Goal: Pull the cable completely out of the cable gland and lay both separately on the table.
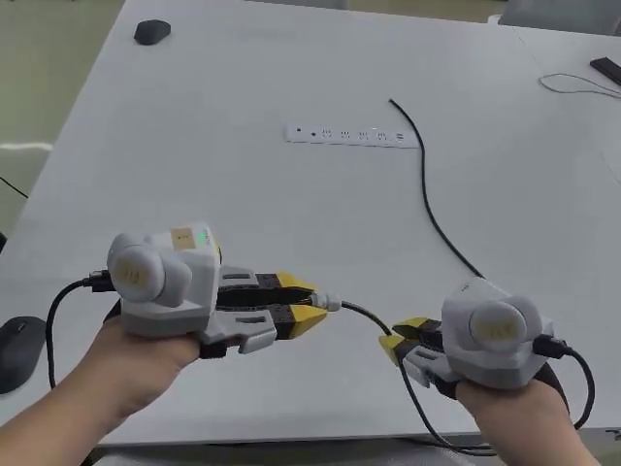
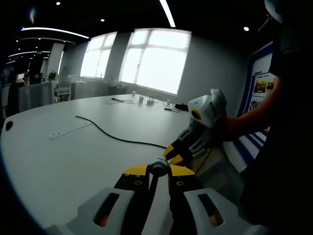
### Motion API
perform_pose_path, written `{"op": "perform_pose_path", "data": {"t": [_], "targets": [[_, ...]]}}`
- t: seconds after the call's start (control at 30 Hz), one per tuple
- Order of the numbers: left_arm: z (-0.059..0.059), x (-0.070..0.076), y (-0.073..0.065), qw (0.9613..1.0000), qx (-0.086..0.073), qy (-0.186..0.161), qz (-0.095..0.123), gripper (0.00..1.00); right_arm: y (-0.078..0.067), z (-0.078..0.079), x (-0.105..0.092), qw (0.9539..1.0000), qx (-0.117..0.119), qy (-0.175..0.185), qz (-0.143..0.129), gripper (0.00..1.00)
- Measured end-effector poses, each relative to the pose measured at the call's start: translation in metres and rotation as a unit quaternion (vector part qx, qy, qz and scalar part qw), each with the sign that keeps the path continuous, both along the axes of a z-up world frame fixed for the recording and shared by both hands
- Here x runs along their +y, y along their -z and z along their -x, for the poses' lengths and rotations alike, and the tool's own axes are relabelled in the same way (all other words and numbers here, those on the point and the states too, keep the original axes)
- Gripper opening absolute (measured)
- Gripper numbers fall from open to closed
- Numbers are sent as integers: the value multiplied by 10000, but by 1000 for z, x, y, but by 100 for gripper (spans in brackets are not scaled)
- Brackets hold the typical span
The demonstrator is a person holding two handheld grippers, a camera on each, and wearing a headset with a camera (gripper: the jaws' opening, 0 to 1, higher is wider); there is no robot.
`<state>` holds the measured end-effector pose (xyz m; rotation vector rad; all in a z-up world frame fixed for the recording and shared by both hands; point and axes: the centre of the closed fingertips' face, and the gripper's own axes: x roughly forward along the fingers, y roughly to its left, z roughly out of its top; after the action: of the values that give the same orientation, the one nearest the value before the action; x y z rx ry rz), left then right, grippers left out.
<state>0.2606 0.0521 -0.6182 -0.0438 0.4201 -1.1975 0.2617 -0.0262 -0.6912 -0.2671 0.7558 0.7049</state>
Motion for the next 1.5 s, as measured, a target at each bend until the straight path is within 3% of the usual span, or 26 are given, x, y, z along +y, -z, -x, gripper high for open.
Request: {"op": "perform_pose_path", "data": {"t": [0.27, 0.43, 0.73, 0.93, 1.13, 1.23, 1.4, 1.5], "targets": [[1, 1, 2, 10000, 45, -2, 20, 15, -39, -1, 25, 9965, -537, -642, 26, 17], [1, 1, 3, 10000, 71, 3, 33, 15, -54, -3, 46, 9863, -998, -1236, 437, 16], [1, -2, 0, 10000, 70, 31, 62, 15, -51, -2, 61, 9773, -1169, -1603, 741, 8], [1, -3, 0, 9999, 79, 44, 78, 15, -48, -2, 65, 9753, -1170, -1705, 774, 5], [0, -2, 0, 9999, 81, 35, 80, 15, -49, -3, 66, 9692, -1380, -1835, 892, 1], [1, -3, -1, 9999, 70, 49, 73, 15, -49, -3, 65, 9689, -1402, -1837, 881, 1], [1, -5, -2, 9999, 47, 34, 86, 15, -51, -4, 62, 9759, -1292, -1628, 666, 0], [2, -6, -2, 10000, 33, 40, 80, 15, -50, -3, 60, 9778, -1252, -1560, 621, 0]]}}
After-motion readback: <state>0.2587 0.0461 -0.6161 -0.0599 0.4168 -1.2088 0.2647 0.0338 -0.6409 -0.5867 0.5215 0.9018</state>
